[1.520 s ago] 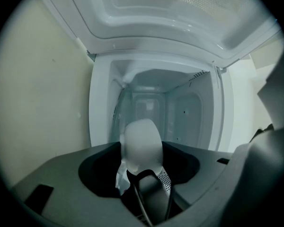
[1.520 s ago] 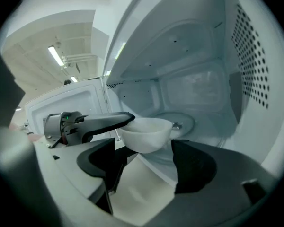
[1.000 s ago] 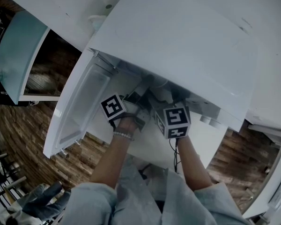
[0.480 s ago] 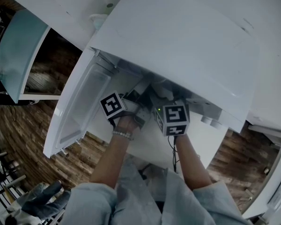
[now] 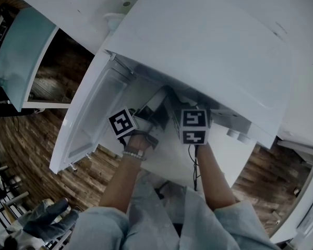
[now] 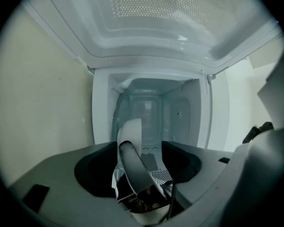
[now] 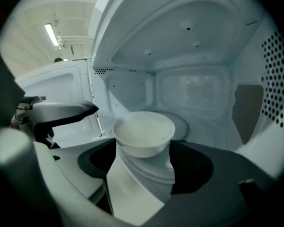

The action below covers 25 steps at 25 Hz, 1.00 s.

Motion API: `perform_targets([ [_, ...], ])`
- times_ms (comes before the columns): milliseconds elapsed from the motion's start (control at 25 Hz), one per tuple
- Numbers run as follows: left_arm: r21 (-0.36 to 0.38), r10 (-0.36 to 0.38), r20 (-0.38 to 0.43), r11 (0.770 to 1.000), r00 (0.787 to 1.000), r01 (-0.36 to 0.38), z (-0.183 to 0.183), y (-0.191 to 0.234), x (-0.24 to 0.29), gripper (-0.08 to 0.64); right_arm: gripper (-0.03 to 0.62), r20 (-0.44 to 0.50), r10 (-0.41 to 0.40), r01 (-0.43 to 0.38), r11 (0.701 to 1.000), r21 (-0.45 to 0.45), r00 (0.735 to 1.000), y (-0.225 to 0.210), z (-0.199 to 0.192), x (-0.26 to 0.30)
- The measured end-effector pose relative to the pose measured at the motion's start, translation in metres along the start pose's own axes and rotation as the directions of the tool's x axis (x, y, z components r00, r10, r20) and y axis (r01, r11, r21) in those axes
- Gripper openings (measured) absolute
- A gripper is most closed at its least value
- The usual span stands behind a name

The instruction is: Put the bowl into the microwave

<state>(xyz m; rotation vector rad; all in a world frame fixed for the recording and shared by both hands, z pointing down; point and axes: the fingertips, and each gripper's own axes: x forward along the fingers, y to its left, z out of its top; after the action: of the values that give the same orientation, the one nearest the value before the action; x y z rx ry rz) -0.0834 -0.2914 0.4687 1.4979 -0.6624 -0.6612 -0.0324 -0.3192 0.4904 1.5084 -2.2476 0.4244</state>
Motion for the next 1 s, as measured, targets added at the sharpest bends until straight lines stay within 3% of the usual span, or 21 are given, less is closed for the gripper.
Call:
perform_targets([
  [440,0.033,0.014,0.017,0.999,1.0,-0.015,-0.004,-0.001,-0.04,0.287,0.362,-0.064,-0.091,0.089,0.996,-0.029,0.994,-0.023,0.003,0.011],
  [1000,0.106,0.008,-0.003,0.994,1.0,-0.007,-0.011,-0.016,-0.063,0.278,0.372,-0.068,-0.011,0.012,1.0,0.02,0.998,-0.005,-0.007,-0.008],
])
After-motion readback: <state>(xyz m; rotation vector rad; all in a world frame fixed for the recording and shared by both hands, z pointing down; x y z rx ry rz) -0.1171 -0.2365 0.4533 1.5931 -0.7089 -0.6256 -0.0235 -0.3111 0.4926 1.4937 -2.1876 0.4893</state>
